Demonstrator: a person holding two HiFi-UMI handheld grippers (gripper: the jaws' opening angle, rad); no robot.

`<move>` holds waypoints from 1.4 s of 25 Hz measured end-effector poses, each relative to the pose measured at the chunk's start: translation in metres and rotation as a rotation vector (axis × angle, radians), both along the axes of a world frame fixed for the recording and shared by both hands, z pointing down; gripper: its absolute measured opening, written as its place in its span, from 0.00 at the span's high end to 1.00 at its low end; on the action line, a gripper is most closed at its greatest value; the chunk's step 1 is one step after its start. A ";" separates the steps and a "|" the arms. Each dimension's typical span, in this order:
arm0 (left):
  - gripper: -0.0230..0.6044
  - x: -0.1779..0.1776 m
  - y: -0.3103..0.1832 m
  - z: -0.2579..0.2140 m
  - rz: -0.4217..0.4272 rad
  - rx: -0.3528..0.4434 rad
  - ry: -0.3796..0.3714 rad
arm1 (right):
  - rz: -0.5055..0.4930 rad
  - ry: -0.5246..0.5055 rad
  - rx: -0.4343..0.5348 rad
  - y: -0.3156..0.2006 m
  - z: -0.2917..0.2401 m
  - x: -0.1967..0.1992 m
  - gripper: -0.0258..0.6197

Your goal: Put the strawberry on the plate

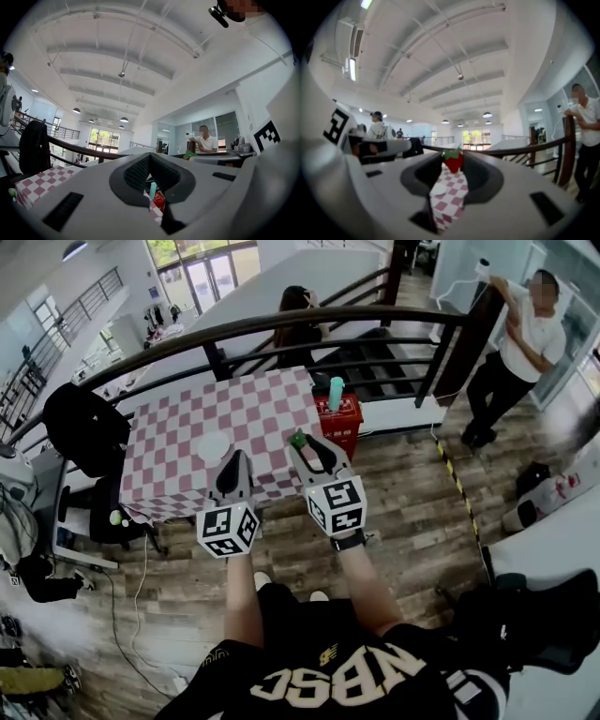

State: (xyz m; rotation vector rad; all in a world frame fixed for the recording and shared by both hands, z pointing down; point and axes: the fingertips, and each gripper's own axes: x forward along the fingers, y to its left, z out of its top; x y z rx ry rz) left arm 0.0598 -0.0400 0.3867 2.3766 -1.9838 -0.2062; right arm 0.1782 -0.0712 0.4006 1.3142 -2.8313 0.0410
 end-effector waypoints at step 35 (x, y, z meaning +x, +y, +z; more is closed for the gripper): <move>0.94 -0.333 -0.291 0.136 0.065 -0.247 0.038 | -0.154 0.148 -0.190 -0.321 0.137 -0.323 0.73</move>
